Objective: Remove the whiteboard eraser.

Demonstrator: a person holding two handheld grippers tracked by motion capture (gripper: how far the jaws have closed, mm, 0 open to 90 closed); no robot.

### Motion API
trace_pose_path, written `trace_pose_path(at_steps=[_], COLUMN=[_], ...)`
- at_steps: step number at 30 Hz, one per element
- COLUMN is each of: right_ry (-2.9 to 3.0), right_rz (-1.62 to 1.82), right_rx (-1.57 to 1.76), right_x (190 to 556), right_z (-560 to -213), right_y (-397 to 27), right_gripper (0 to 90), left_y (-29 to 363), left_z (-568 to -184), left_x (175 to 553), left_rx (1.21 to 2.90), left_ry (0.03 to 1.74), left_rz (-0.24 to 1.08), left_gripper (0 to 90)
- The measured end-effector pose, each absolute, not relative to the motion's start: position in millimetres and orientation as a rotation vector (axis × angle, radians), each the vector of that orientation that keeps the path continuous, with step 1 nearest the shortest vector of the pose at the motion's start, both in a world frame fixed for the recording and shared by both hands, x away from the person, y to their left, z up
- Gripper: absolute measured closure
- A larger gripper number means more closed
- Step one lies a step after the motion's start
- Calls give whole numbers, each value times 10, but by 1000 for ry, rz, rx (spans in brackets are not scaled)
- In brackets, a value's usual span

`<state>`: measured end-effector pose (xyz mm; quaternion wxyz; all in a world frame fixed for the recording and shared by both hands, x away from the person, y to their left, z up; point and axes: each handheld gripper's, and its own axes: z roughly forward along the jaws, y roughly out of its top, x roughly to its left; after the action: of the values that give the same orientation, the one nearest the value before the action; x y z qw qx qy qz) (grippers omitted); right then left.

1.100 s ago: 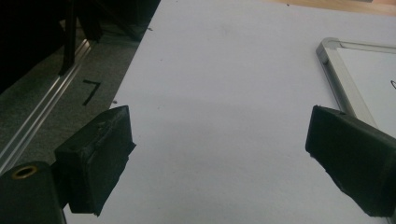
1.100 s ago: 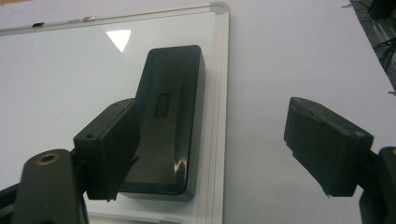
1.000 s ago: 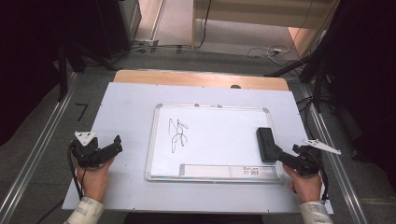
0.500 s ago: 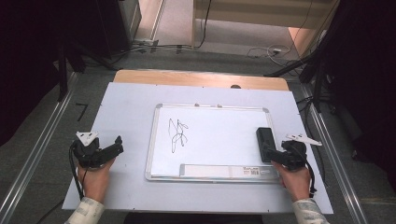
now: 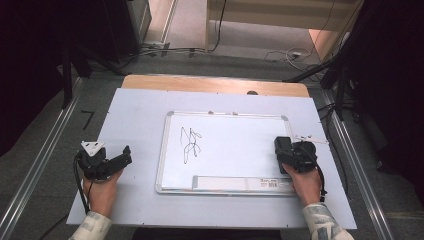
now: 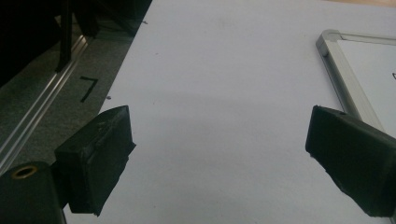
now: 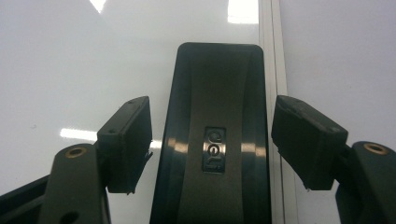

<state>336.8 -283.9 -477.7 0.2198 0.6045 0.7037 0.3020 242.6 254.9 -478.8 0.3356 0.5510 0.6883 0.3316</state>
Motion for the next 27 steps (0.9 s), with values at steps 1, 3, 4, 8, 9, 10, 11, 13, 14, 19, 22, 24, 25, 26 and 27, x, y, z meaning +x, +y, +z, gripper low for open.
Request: trace_pose_path(at_steps=[1,3,4,8,9,10,11,13,14,19,22,24,25,26,27], right_ry=[1947,1954,1961,1958,1964,1966,1971,1971,1971,1969,1962,1960,1961,1963,1966], right_rz=[830,820,804,779,775,771,769,761,742,727,730,729,726,727,722], right_rx=[1675,1676,1669,1685,1687,1692,1687,1682,1681,1680,1684,1686,1687,1688,1676], right_x=[3376,3382,3391,3404,3407,3408,3409,3408,3406,3403,3399,3398,3398,3397,3396], right_z=[-4785,-4794,-4805,-4815,-4820,-4823,-4827,-4832,-4841,-4859,-4861,-4862,-4861,-4861,-4864], right_y=[-2831,-2823,-2801,-2804,-2807,-2805,-2802,-2793,-2779,-2766,-2762,-2760,-2758,-2757,-2754], right_gripper=[288,288,294,330,330,334,341,343,345,347,348,350,357,361,363], left_y=[2551,2553,2553,2547,2547,2547,2549,2551,2552,2552,2553,2552,2552,2553,2553], left_z=[-4788,-4787,-4787,-4787,-4786,-4786,-4786,-4786,-4786,-4785,-4786,-4784,-4784,-4784,-4784], left_x=[2426,2427,2427,2430,2430,2430,2429,2430,2429,2427,2427,2426,2425,2424,2424], left_rx=[1435,1435,1435,1433,1432,1432,1433,1431,1430,1430,1429,1429,1428,1427,1427], left_ry=[1795,1795,1796,1795,1794,1795,1795,1797,1797,1796,1796,1796,1797,1797,1797], left_rz=[865,866,865,864,865,866,865,865,866,864,865,864,864,864,864], left_gripper=[77,77,77,77,77,77,77,77,77,77,77,77,77,77,77])
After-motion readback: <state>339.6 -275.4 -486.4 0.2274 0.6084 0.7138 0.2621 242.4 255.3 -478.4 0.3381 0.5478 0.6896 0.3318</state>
